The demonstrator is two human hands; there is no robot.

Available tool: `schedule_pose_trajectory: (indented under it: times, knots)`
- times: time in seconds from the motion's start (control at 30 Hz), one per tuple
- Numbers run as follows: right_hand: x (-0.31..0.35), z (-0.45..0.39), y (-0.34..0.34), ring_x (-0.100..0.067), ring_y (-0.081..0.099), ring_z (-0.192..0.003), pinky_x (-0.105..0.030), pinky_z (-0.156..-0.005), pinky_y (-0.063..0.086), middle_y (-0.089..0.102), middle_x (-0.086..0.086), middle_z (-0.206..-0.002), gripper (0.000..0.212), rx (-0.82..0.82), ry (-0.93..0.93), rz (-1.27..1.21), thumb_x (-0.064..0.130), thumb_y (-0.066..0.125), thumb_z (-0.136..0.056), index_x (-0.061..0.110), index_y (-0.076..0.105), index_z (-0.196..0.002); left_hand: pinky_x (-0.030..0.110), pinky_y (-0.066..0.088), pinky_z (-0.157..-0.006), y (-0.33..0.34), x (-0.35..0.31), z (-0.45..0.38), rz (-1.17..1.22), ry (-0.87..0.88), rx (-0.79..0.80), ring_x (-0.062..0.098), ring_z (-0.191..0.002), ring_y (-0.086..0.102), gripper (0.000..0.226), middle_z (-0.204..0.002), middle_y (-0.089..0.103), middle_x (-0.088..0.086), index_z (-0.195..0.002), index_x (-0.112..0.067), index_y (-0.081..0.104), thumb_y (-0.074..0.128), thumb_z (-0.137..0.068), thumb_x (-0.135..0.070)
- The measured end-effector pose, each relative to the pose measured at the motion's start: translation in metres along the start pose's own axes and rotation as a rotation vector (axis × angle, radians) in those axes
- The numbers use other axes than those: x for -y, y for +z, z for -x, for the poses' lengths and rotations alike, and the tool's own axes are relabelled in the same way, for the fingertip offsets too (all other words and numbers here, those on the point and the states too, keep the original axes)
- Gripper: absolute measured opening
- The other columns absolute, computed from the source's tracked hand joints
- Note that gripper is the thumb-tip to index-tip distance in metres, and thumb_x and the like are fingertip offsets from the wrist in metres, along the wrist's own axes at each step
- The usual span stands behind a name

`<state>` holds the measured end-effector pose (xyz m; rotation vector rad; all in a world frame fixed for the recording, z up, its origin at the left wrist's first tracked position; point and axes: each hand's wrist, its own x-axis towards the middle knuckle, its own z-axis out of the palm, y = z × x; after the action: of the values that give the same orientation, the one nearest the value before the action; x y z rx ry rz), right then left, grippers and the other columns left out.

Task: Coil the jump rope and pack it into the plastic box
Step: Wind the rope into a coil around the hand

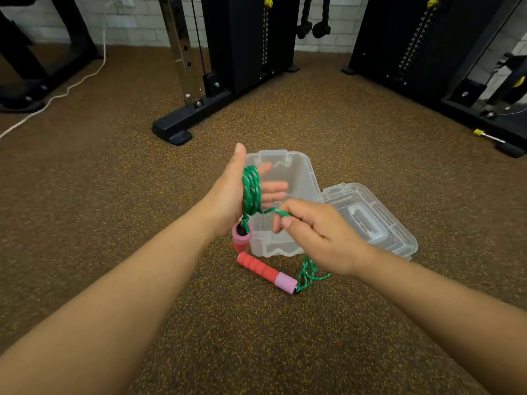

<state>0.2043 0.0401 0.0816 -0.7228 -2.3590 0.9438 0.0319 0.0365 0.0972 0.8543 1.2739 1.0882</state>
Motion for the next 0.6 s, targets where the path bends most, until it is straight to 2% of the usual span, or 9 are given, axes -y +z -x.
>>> schedule_pose_trajectory:
  times: [0.07, 0.13, 0.17, 0.23, 0.3, 0.37, 0.47, 0.53, 0.6]
  knots:
    - [0.004, -0.005, -0.007, 0.002, 0.052, -0.061, -0.020, -0.059, 0.036, 0.066, 0.017, -0.077, 0.019, -0.030, -0.036, -0.016, 0.024, 0.043, -0.092, 0.020, 0.060, -0.083, 0.038, 0.033, -0.111, 0.002, 0.007, 0.000, -0.166, 0.010, 0.052, 0.015, -0.116, 0.059, 0.084, -0.119, 0.068, 0.003, -0.142, -0.022, 0.042, 0.005, -0.086, -0.072]
    - [0.004, -0.009, -0.011, -0.004, 0.054, -0.062, -0.029, -0.060, 0.042, 0.063, 0.008, -0.072, 0.022, -0.047, -0.058, 0.010, 0.032, 0.041, -0.093, 0.024, 0.060, -0.086, 0.042, 0.027, -0.116, 0.003, 0.012, 0.000, -0.283, 0.054, 0.125, 0.014, -0.126, 0.050, 0.091, -0.131, 0.060, 0.000, -0.141, -0.021, 0.043, 0.004, -0.082, -0.077]
    - [0.004, -0.011, -0.013, -0.007, 0.056, -0.063, -0.032, -0.062, 0.046, 0.061, 0.008, -0.070, 0.022, -0.058, -0.064, 0.010, 0.033, 0.041, -0.094, 0.024, 0.060, -0.086, 0.045, 0.032, -0.112, 0.003, 0.013, 0.001, -0.312, 0.065, 0.176, 0.021, -0.122, 0.055, 0.094, -0.130, 0.061, 0.008, -0.137, -0.015, 0.048, 0.001, -0.083, -0.076]
    - [0.000, -0.015, -0.017, -0.009, 0.058, -0.066, -0.030, -0.066, 0.049, 0.062, 0.005, -0.070, 0.021, -0.110, -0.048, -0.005, 0.031, 0.043, -0.095, 0.023, 0.060, -0.086, 0.050, 0.048, -0.096, 0.006, 0.012, 0.006, -0.351, 0.030, 0.264, 0.038, -0.097, 0.067, 0.095, -0.106, 0.067, 0.029, -0.128, -0.007, 0.053, -0.009, -0.087, -0.067]
    - [-0.007, -0.018, -0.023, -0.014, 0.060, -0.072, -0.030, -0.069, 0.049, 0.065, 0.000, -0.075, 0.020, -0.163, -0.019, 0.018, 0.030, 0.043, -0.096, 0.025, 0.060, -0.087, 0.056, 0.051, -0.081, 0.009, 0.010, 0.010, -0.382, -0.022, 0.338, 0.040, -0.072, 0.068, 0.095, -0.089, 0.067, 0.035, -0.127, -0.011, 0.050, -0.011, -0.084, -0.069]
    - [-0.015, -0.020, -0.029, -0.016, 0.057, -0.070, -0.035, -0.068, 0.046, 0.063, -0.002, -0.074, 0.020, -0.178, 0.020, 0.074, 0.032, 0.042, -0.096, 0.028, 0.058, -0.086, 0.051, 0.053, -0.072, 0.010, 0.008, 0.012, -0.389, -0.053, 0.393, 0.034, -0.059, 0.065, 0.099, -0.085, 0.068, 0.033, -0.130, -0.012, 0.048, -0.010, -0.079, -0.074]
    - [-0.031, -0.021, -0.032, -0.016, 0.054, -0.070, -0.042, -0.070, 0.046, 0.059, 0.002, -0.073, 0.023, -0.147, 0.087, 0.153, 0.038, 0.038, -0.096, 0.029, 0.054, -0.084, 0.032, 0.054, -0.057, 0.009, 0.003, 0.013, -0.368, -0.118, 0.478, 0.028, -0.049, 0.063, 0.093, -0.077, 0.071, 0.023, -0.128, -0.017, 0.052, 0.002, -0.078, -0.078]
    - [-0.038, -0.020, -0.028, -0.016, 0.053, -0.068, -0.041, -0.068, 0.045, 0.057, 0.000, -0.070, 0.025, -0.106, 0.127, 0.114, 0.040, 0.037, -0.097, 0.031, 0.053, -0.079, 0.026, 0.051, -0.052, 0.009, 0.000, 0.014, -0.397, -0.153, 0.536, 0.021, -0.048, 0.063, 0.074, -0.064, 0.069, 0.014, -0.117, -0.011, 0.063, 0.023, -0.088, -0.067]
    - [-0.041, -0.018, -0.023, -0.008, 0.046, -0.062, -0.032, -0.064, 0.041, 0.049, 0.007, -0.065, 0.027, -0.085, 0.151, 0.032, 0.036, 0.039, -0.099, 0.034, 0.050, -0.074, 0.023, 0.050, -0.050, 0.008, -0.001, 0.016, -0.381, -0.137, 0.550, 0.017, -0.047, 0.063, 0.053, -0.059, 0.068, 0.009, -0.111, -0.008, 0.067, 0.035, -0.095, -0.048]
